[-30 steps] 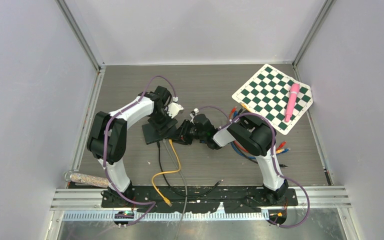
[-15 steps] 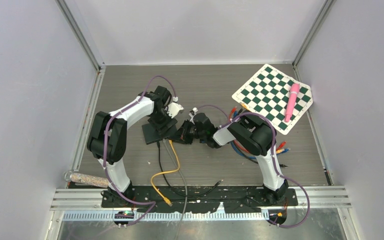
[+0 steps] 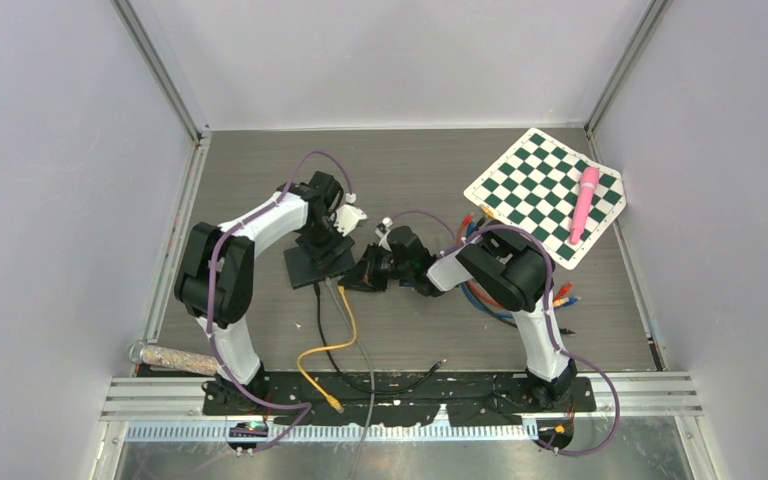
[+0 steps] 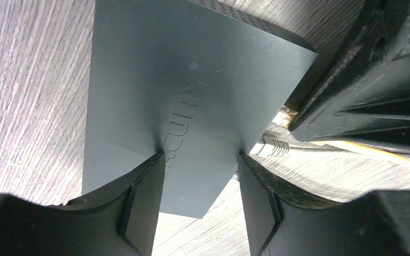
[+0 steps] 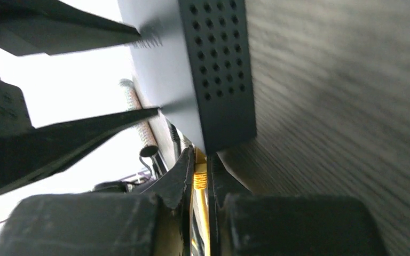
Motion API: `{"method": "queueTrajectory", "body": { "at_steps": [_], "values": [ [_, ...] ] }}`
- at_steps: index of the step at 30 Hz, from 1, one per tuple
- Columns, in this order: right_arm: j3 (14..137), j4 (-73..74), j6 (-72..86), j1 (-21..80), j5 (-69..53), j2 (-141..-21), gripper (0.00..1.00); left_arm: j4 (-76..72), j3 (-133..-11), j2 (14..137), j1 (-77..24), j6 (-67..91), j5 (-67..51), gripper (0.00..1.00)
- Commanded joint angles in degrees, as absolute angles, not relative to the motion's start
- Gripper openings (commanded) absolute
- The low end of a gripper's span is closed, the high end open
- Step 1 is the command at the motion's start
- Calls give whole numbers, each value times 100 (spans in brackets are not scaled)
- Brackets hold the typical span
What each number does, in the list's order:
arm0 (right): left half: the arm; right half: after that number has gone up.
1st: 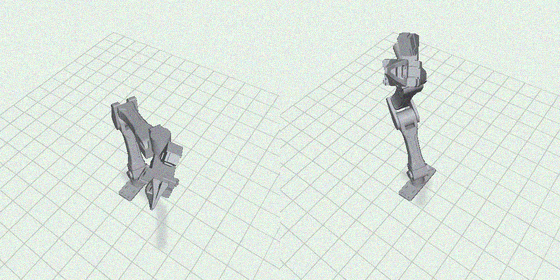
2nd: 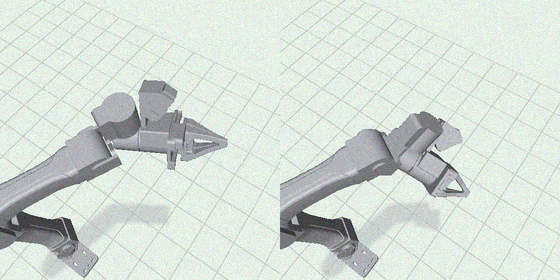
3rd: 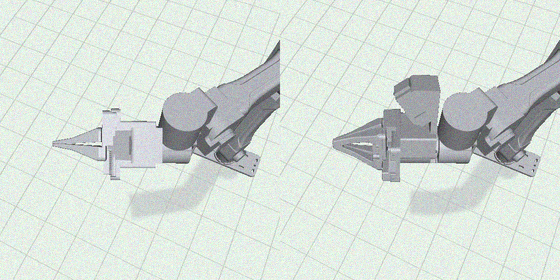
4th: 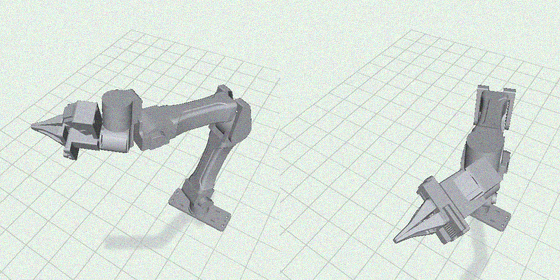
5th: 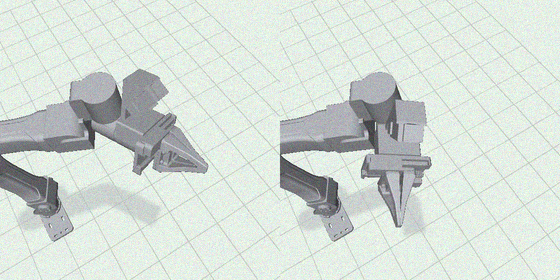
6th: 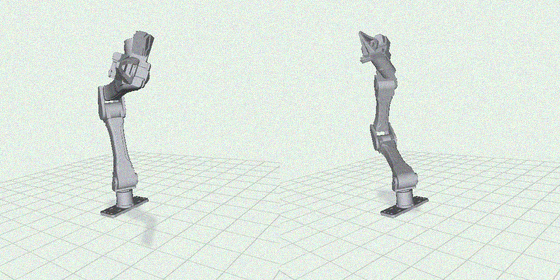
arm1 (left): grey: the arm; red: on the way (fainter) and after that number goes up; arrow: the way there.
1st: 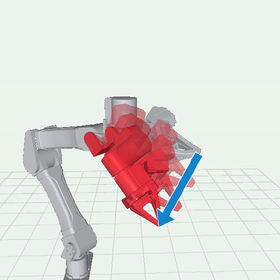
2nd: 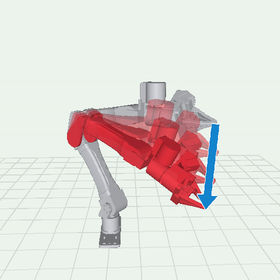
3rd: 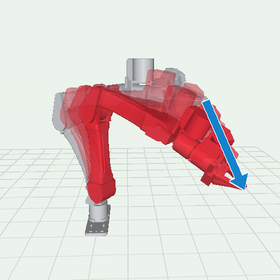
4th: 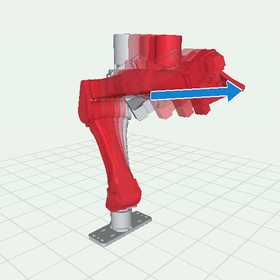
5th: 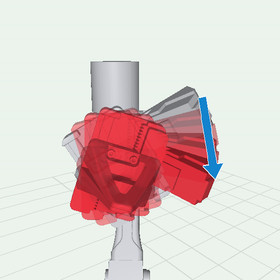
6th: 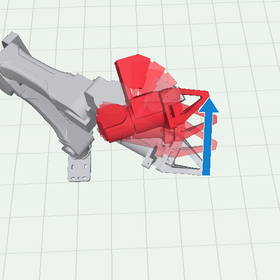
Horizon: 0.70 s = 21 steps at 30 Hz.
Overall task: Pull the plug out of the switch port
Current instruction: Pull the connector from the switch port.
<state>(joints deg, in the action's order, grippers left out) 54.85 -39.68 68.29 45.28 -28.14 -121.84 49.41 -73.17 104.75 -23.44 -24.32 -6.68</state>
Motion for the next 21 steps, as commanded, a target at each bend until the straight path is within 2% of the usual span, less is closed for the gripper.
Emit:
{"method": "queueTrajectory", "body": {
  "at_steps": [1, 10, 16, 21],
  "values": [
    [5264, -3787, 6861, 4641, -3247, -11981, 5, 4689, -7251, 10857, -2383, -2362, -1468, 55],
    [4896, -3952, 6590, 4478, -3004, -11341, 5, 4630, -7191, 10797, -2373, -2371, -1492, 56],
    [4575, -3082, 5278, 4195, -2602, -9813, 5, 4590, -7163, 10761, -2338, -2354, -1532, 57],
    [4019, -2190, 4350, 4157, -2420, -7815, 5, 4614, -7193, 10784, -2320, -2355, -1563, 57]
  ]
}}
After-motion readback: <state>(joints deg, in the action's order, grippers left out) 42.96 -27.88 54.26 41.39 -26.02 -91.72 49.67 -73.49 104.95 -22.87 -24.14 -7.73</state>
